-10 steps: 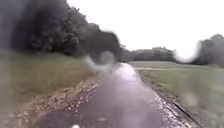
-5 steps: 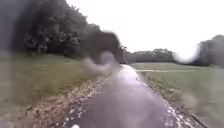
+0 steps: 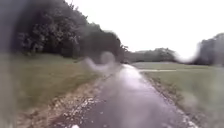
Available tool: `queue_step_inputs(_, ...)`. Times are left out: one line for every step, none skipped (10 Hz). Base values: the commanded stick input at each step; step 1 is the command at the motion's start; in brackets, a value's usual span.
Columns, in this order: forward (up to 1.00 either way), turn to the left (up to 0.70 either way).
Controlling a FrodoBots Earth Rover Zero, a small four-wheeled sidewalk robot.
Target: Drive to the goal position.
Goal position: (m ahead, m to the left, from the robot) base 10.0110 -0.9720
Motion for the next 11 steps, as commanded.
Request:
queue_step_inputs(0.85, 0.00)
queue_step_inputs(0.85, 0.00)
queue_step_inputs(0.85, 0.00)
queue_step_inputs(0.85, 0.00)
queue_step_inputs(0.85, 0.00)
queue_step_inputs(0.85, 0.00)
queue_step_inputs(0.85, 0.00)
queue_step_inputs(0.85, 0.00)
queue_step_inputs(0.85, 0.00)
queue_step_inputs(0.85, 0.00)
queue_step_inputs(0.85, 0.00)
